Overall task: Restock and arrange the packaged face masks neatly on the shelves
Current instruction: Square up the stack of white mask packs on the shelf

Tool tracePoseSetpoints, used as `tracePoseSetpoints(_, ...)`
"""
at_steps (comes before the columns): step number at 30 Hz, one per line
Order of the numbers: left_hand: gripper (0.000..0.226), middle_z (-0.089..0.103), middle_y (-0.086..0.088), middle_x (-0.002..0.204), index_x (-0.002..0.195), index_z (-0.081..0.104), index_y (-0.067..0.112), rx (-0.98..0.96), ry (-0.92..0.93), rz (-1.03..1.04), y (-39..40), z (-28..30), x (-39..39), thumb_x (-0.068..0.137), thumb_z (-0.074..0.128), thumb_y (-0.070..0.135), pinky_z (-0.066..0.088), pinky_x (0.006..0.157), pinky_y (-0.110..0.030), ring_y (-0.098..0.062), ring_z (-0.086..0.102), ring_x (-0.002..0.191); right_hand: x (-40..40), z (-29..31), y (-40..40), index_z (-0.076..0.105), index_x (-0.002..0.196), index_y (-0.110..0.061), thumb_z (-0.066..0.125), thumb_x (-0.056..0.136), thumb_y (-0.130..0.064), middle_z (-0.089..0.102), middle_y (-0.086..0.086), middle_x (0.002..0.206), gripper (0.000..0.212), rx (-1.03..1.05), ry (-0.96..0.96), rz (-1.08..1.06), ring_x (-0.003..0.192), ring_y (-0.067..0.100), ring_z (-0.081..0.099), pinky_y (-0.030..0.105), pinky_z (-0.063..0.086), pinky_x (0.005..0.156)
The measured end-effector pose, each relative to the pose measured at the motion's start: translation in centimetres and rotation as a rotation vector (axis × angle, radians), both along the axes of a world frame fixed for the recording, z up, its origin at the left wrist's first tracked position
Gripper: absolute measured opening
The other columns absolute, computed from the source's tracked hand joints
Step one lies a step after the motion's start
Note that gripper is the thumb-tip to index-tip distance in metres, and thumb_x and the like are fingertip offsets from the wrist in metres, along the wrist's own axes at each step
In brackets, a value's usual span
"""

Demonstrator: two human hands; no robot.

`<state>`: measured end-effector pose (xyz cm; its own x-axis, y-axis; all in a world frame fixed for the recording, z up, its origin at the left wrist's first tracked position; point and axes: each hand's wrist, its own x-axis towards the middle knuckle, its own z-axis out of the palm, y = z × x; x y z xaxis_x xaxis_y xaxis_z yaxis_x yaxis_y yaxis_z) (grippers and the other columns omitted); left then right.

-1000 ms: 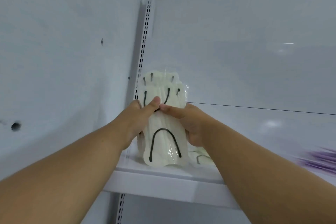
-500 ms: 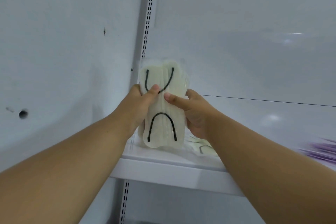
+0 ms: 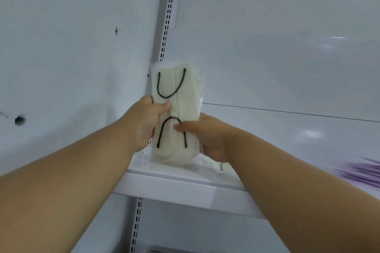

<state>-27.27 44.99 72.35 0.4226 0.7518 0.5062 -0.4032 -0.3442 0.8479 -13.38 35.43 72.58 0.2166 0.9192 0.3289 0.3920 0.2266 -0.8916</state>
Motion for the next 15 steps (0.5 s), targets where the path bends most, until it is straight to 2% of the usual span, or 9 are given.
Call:
tracePoseSetpoints(3,0.053,0.069,-0.012,0.124,0.131,0.053,0.008,-0.052,0.024,-0.078,-0.2,0.0,-0.1,0.086,0.077,0.024,0.055,0.095,-0.054,-0.032,0.070,0.106,0.4,-0.2,0.0,0.065,0.121,-0.015,0.077,0.085,-0.014,0.075,0.007,0.109,0.038,0.016,-0.087,-0.051,0.101,0.027,0.072,0.048,0.056,0.093)
tracePoseSetpoints(5,0.040,0.071,-0.012,0.118,0.126,0.056,0.007,-0.047,-0.006,-0.045,-0.2,0.2,-0.2,0.091,0.072,0.016,0.057,0.091,-0.054,-0.032,0.072,0.102,0.6,0.1,0.2,0.066,0.115,-0.014,0.085,0.076,-0.021,0.075,0.008,0.105,0.044,0.099,-0.093,-0.096,0.096,0.028,0.073,0.049,0.058,0.090)
tracePoseSetpoints(8,0.031,0.073,-0.014,0.112,0.122,0.059,0.004,-0.146,-0.201,0.011,0.3,0.6,-0.6,0.093,0.068,0.011,0.059,0.087,-0.052,-0.032,0.073,0.097,0.8,0.4,0.3,0.063,0.101,-0.012,0.089,0.071,-0.035,0.075,0.012,0.103,0.046,0.148,-0.027,-0.150,0.090,0.029,0.073,0.041,0.060,0.079)
tracePoseSetpoints(11,0.028,0.075,-0.013,0.110,0.122,0.063,0.003,-0.240,-0.314,-0.055,1.1,0.9,-1.0,0.096,0.065,0.011,0.059,0.082,-0.048,-0.029,0.074,0.096,0.6,0.5,0.2,0.064,0.108,-0.004,0.085,0.078,-0.022,0.073,0.015,0.107,0.041,0.074,0.064,-0.063,0.096,0.032,0.072,0.041,0.061,0.080)
tracePoseSetpoints(15,0.020,0.074,-0.013,0.111,0.112,0.067,0.005,-0.270,-0.297,-0.089,0.9,0.9,-0.9,0.092,0.065,0.005,0.056,0.092,-0.050,-0.028,0.072,0.101,0.5,1.1,-0.4,0.066,0.107,-0.003,0.080,0.081,-0.005,0.074,0.014,0.103,0.030,0.169,0.248,-0.081,0.094,0.030,0.072,0.045,0.062,0.080)
